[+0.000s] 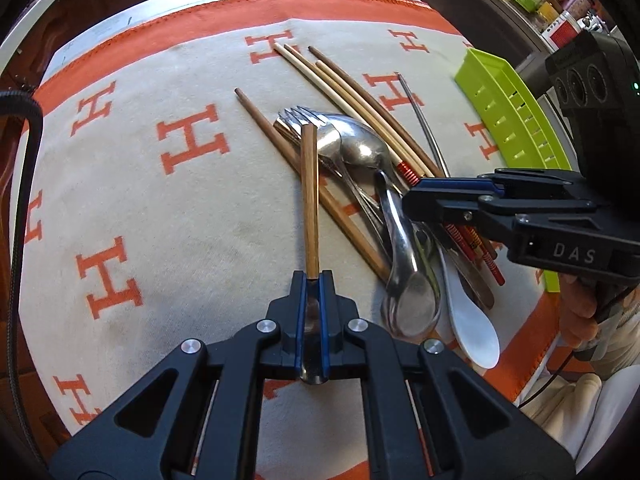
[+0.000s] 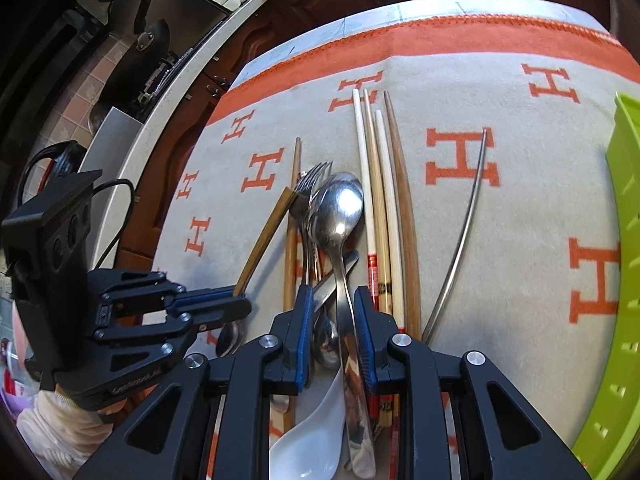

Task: Organize utensils
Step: 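Grasp a steel spoon with the right tool while left tool grasps a brown chopstick, then lift the steel spoon and brown chopstick and carry both over the green tray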

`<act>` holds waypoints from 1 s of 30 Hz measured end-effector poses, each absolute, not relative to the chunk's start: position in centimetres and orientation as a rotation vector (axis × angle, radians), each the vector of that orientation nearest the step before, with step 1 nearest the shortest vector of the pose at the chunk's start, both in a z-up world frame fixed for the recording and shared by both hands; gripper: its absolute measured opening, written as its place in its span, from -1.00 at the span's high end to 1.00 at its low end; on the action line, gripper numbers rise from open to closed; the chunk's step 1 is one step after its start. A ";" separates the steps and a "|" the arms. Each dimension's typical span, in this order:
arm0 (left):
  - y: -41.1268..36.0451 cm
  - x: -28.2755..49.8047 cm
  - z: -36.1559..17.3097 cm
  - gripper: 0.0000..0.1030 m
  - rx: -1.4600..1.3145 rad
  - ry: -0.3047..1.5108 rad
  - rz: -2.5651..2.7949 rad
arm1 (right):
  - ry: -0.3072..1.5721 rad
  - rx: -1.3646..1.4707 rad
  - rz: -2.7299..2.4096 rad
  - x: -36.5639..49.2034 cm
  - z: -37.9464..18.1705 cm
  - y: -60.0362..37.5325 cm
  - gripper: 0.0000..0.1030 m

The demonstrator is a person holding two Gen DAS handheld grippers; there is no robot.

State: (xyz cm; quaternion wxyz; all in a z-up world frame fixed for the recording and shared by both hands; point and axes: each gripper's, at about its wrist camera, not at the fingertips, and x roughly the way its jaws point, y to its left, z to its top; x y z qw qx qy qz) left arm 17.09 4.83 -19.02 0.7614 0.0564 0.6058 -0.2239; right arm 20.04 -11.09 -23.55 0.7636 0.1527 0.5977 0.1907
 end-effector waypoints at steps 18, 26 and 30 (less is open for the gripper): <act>4.8 18.2 -19.9 0.91 0.009 1.290 -0.469 | 1.235 0.352 0.421 22.4 -24.9 -10.2 0.76; 5.4 16.7 -19.6 0.93 -0.072 1.253 -0.400 | 1.168 0.386 0.428 20.9 -23.2 -11.2 0.96; 5.4 15.8 -18.6 0.93 -0.082 1.218 -0.383 | 1.148 0.367 0.445 20.3 -22.5 -11.1 0.96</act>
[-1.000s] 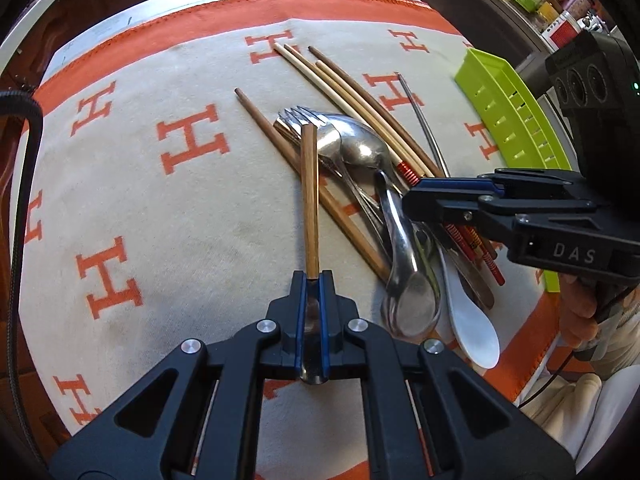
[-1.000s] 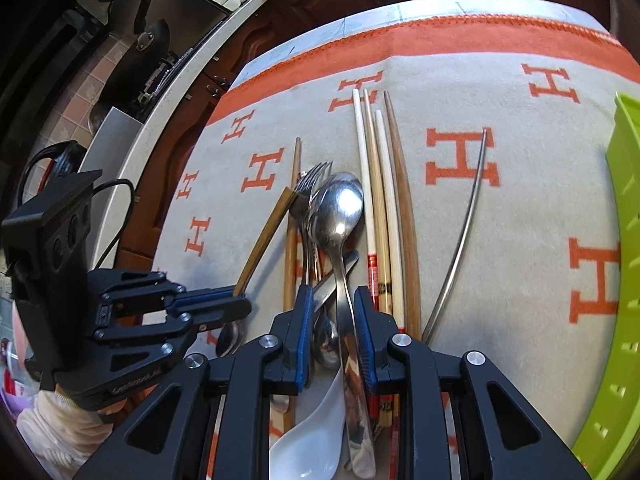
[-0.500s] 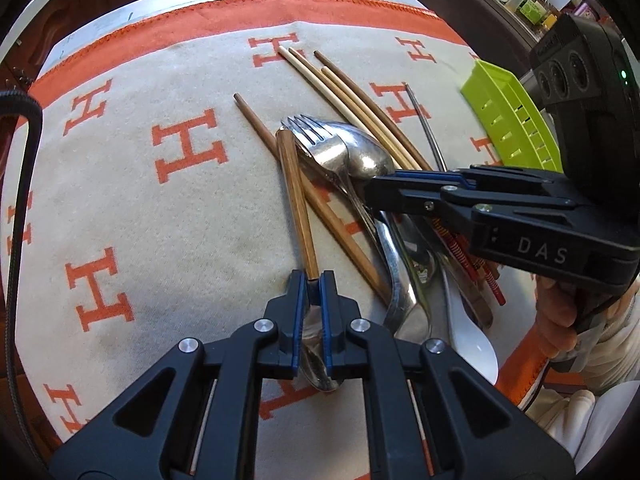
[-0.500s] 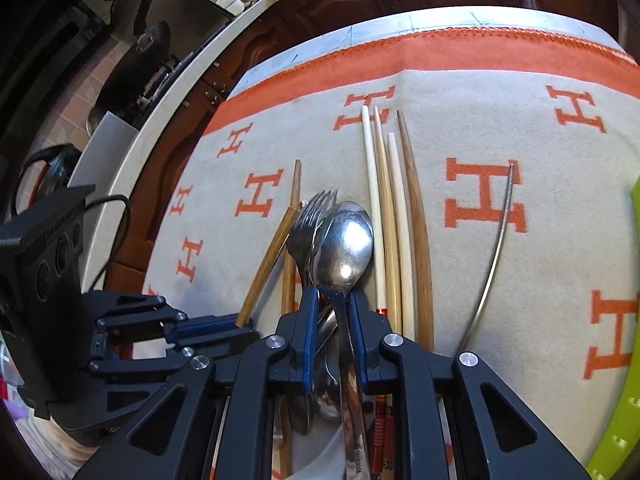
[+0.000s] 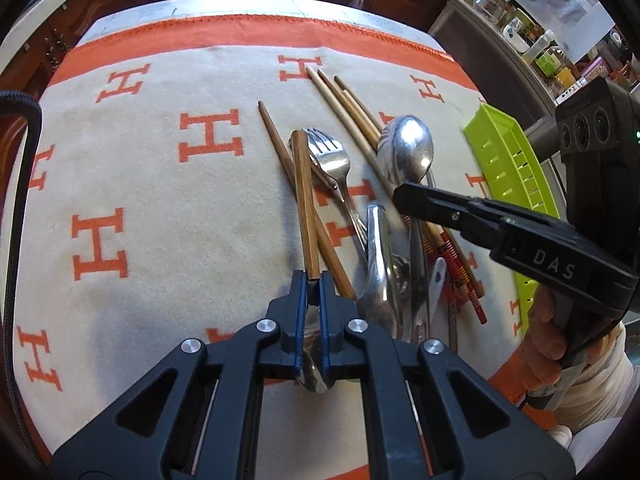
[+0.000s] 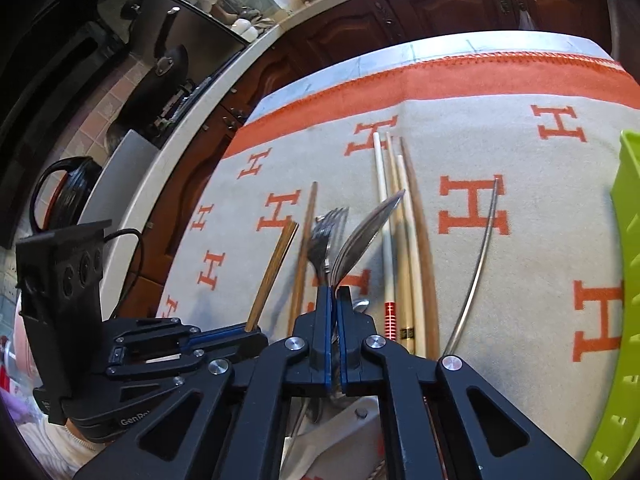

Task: Organize utensils
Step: 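Lift the steel spoon and brown chopstick and carry both over the green tray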

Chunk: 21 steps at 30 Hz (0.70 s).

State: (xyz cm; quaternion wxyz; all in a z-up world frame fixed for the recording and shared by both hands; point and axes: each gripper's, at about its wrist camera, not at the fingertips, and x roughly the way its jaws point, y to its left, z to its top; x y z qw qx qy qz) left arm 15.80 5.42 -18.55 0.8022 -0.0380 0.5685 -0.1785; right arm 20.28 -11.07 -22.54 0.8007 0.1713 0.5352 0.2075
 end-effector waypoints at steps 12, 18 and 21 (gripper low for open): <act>3.0 12.3 -12.4 0.93 -0.071 1.117 -0.439 | 1.014 0.435 0.477 15.6 -15.6 -15.1 0.96; -1.1 10.7 -9.5 0.93 -0.066 1.077 -0.516 | 0.943 0.407 0.397 12.6 -11.3 -20.4 0.96; -4.4 10.4 -8.8 0.93 -0.077 1.072 -0.554 | 0.931 0.369 0.342 11.5 -9.9 -23.2 0.96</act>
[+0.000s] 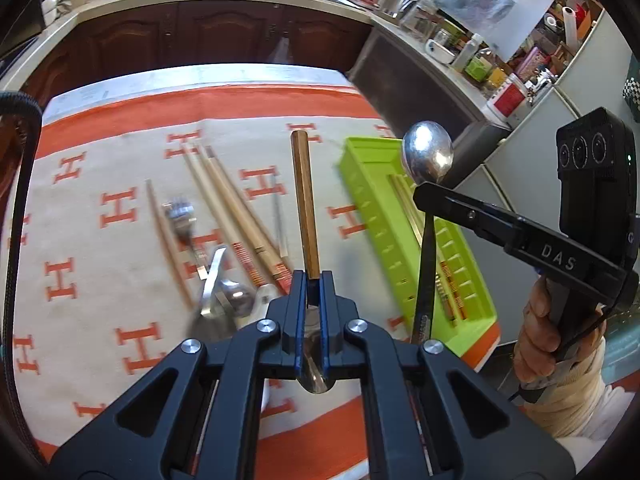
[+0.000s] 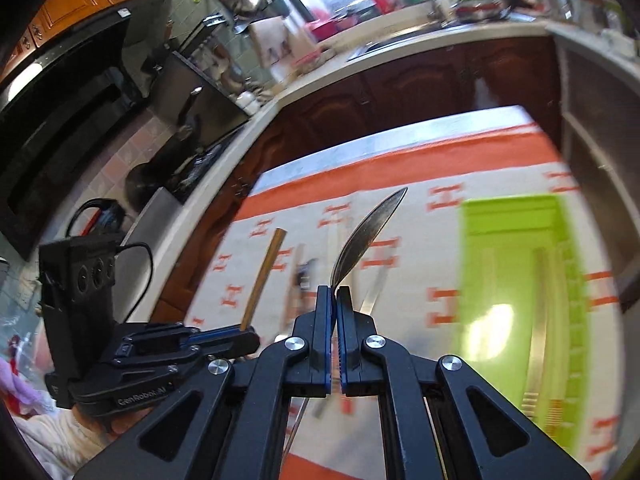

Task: Organize utensils
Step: 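Lift the steel spoon and brown chopstick and carry both over the green tray, then lower the spoon and chopstick into the green tray and open both tools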

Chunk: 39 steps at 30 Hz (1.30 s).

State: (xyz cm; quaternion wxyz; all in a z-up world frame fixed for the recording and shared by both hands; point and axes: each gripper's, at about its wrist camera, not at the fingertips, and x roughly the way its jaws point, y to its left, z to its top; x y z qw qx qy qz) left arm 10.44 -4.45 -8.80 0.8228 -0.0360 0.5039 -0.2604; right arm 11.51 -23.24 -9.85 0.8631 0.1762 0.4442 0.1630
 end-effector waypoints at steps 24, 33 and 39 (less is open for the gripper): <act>-21.4 12.0 -17.1 0.92 -0.087 1.240 -0.556 | 1.155 0.131 0.219 13.4 -18.3 -35.7 0.96; -21.8 11.2 -17.4 0.92 -0.085 1.264 -0.562 | 1.148 0.141 0.210 16.5 -19.7 -34.7 0.94; -21.7 10.5 -16.5 0.92 -0.058 1.249 -0.553 | 1.126 0.187 0.214 17.7 -18.9 -34.2 0.15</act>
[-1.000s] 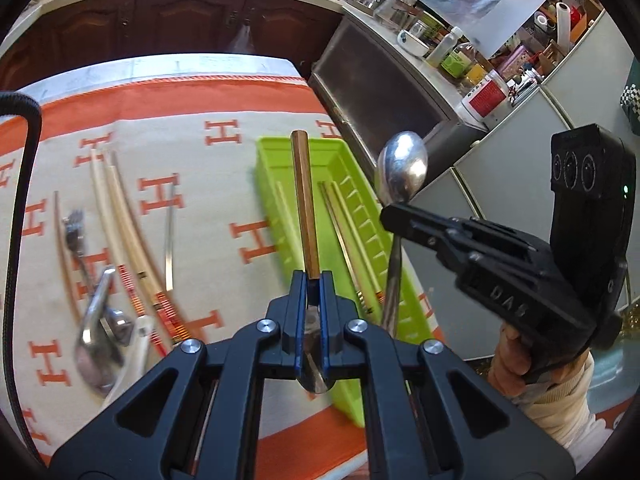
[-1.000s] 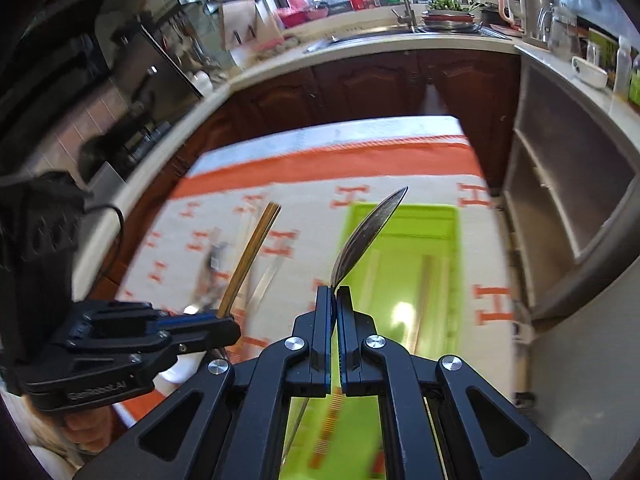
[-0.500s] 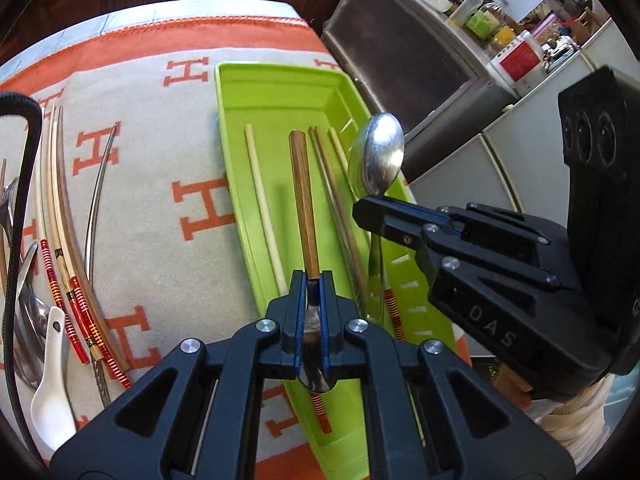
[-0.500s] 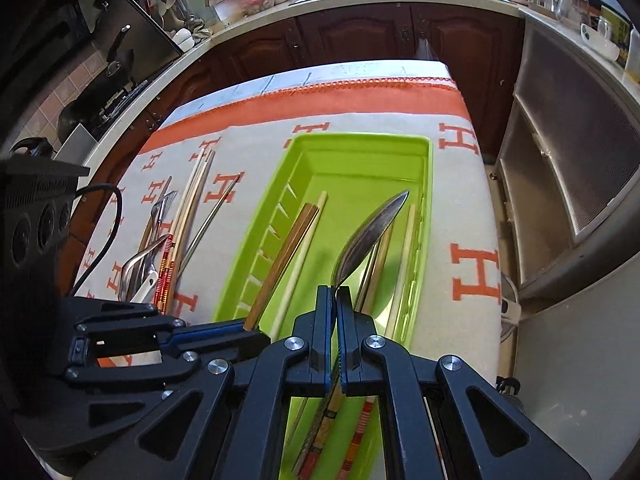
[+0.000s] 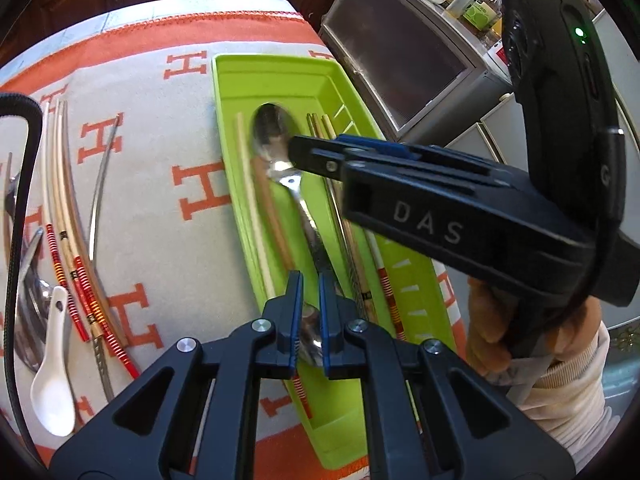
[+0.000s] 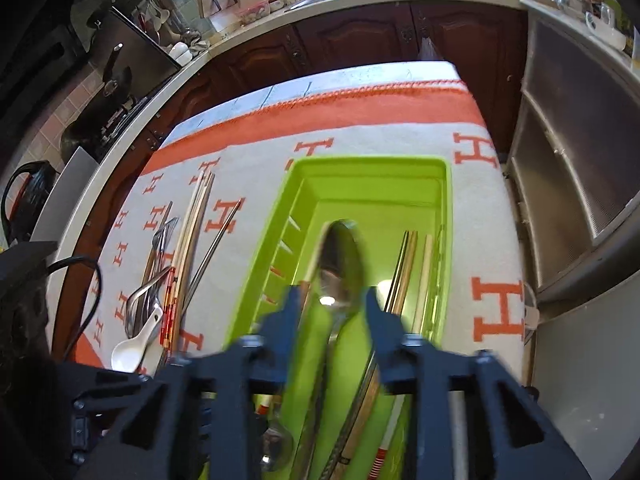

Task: Organize utensils
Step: 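Lower the spoon and chopstick into the green tray and open both tools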

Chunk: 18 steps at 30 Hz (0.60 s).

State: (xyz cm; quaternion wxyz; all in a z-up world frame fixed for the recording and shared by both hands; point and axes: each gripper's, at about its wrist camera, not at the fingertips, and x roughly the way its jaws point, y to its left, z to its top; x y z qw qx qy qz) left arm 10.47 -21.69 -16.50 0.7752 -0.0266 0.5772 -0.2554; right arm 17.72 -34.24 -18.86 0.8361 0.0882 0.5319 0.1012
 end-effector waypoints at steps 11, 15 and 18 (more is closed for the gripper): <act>-19.2 9.8 -13.0 0.90 -0.005 1.176 -0.528 | 1.093 0.283 0.190 13.4 -15.7 -33.4 0.14; -17.6 8.8 -11.7 0.86 0.016 1.145 -0.505 | 1.084 0.285 0.190 11.1 -14.6 -31.3 0.14; -15.6 8.0 -11.0 0.85 0.016 1.128 -0.495 | 1.084 0.296 0.202 9.9 -13.9 -29.5 0.14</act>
